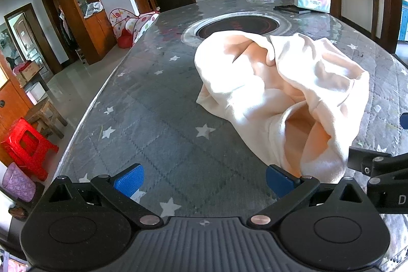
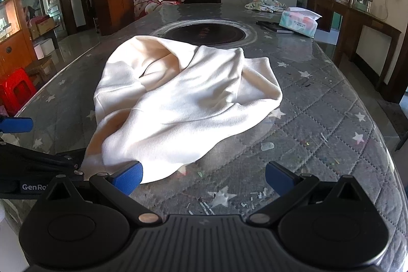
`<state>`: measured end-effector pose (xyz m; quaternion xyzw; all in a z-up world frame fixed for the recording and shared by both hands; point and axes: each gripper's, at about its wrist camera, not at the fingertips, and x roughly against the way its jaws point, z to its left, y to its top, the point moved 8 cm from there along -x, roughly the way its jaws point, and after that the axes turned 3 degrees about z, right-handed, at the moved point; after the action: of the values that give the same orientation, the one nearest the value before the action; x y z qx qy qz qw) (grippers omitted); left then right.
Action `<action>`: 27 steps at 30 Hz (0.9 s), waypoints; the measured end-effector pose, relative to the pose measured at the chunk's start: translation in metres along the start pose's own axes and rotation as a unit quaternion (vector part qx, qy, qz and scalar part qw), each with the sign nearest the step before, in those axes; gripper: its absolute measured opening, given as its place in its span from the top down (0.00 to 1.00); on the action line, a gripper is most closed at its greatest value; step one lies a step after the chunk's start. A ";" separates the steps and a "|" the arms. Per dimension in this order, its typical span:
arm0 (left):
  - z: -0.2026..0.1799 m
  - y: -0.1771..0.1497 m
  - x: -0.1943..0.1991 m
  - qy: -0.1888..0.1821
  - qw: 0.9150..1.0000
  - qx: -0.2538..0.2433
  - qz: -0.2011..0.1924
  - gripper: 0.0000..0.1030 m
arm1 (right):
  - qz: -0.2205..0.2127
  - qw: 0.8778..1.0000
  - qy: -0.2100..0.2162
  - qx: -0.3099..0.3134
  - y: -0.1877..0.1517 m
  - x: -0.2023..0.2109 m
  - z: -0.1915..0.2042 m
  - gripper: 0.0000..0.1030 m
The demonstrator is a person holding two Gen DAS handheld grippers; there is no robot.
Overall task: Fold clothes
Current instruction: 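Move both grippers toward the crumpled cream sweatshirt on the table, then close the left gripper on the sweatshirt edge while the right gripper grasps it too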
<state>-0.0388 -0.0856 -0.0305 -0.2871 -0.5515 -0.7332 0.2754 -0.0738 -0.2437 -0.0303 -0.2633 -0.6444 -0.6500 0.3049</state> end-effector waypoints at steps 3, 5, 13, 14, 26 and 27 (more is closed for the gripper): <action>0.000 0.002 -0.002 0.000 1.000 0.000 0.001 0.00 | 0.000 1.000 0.003 0.000 0.001 -0.001 0.000 0.00; 0.000 0.003 -0.003 0.000 1.000 0.000 0.002 0.00 | 0.001 1.000 0.005 0.001 0.002 -0.002 0.000 0.00; 0.001 0.008 -0.008 0.000 1.000 -0.002 0.002 0.00 | 0.001 1.000 0.017 0.000 0.008 -0.005 0.000 0.00; 0.001 0.009 -0.008 0.000 1.000 -0.002 0.002 0.00 | 0.001 1.000 0.018 -0.001 0.009 -0.005 0.000 0.00; 0.009 0.025 -0.012 0.000 1.000 0.000 -0.007 0.00 | 0.000 0.999 0.031 -0.004 0.022 -0.010 -0.002 0.05; 0.010 0.026 -0.012 0.000 1.000 0.001 -0.008 0.00 | -0.001 0.999 0.032 -0.004 0.024 -0.010 -0.002 0.05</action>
<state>-0.0104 -0.0816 -0.0202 -0.2825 -0.5545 -0.7350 0.2693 -0.0495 -0.2452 -0.0218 -0.2427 -0.6320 -0.6609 0.3239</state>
